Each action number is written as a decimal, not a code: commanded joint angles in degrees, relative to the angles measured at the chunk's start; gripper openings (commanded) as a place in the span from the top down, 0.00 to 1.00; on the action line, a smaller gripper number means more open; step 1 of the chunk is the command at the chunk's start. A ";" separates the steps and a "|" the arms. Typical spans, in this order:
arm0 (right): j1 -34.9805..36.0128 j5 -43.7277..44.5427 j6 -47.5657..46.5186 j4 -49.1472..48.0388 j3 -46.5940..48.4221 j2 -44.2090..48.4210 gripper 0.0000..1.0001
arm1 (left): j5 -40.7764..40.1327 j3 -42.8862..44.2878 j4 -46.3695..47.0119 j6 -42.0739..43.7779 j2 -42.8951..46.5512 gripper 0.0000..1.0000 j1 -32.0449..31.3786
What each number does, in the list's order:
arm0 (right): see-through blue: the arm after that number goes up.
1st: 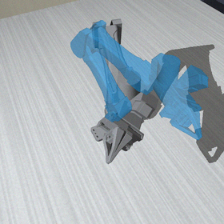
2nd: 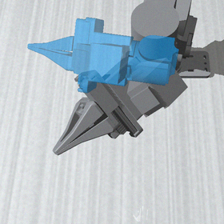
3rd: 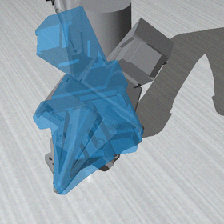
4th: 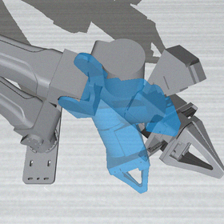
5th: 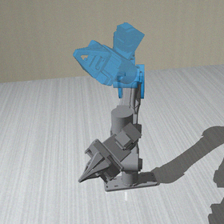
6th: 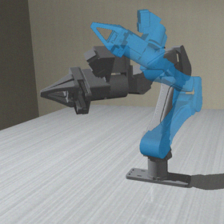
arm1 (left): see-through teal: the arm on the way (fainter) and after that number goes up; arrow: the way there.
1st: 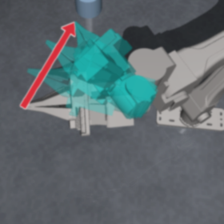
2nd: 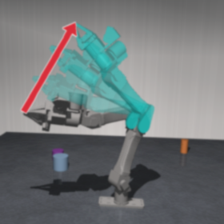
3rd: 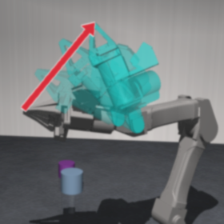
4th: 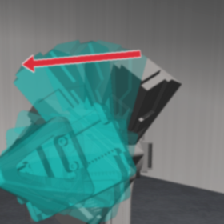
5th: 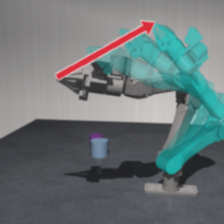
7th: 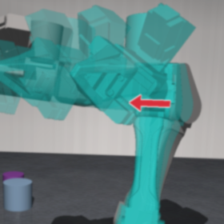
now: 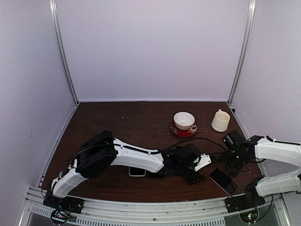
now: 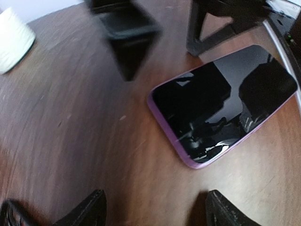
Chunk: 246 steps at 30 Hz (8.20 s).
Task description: Put the phone into the phone case
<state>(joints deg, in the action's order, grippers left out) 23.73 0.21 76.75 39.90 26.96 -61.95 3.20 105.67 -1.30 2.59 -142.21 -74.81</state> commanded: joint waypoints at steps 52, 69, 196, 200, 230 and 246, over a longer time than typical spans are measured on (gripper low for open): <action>21.45 -0.94 12.90 8.00 10.23 -5.79 0.05 | 19.95 -6.74 -4.03 9.54 7.16 0.15 4.24; 13.14 1.97 17.49 22.07 -3.70 14.47 0.01 | 15.75 -3.51 0.90 2.33 3.68 0.15 2.64; 9.14 1.50 -42.13 12.08 21.43 -7.19 0.35 | 19.58 1.22 -39.20 -10.92 4.27 0.69 11.49; 10.36 2.33 -40.30 12.82 23.61 -5.96 0.40 | 17.04 1.87 -38.63 -11.66 6.71 0.69 12.22; 29.38 9.75 -24.30 10.11 45.85 -35.68 0.43 | -0.15 -28.74 -22.52 -15.80 39.53 0.39 23.83; 28.92 8.61 -25.91 4.63 41.60 -38.14 0.45 | -0.23 -29.21 -22.82 -15.42 40.35 0.39 23.83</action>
<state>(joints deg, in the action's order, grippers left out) 52.60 9.98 50.26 45.82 70.50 -99.83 3.16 76.69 -26.33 -13.43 -103.53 -51.05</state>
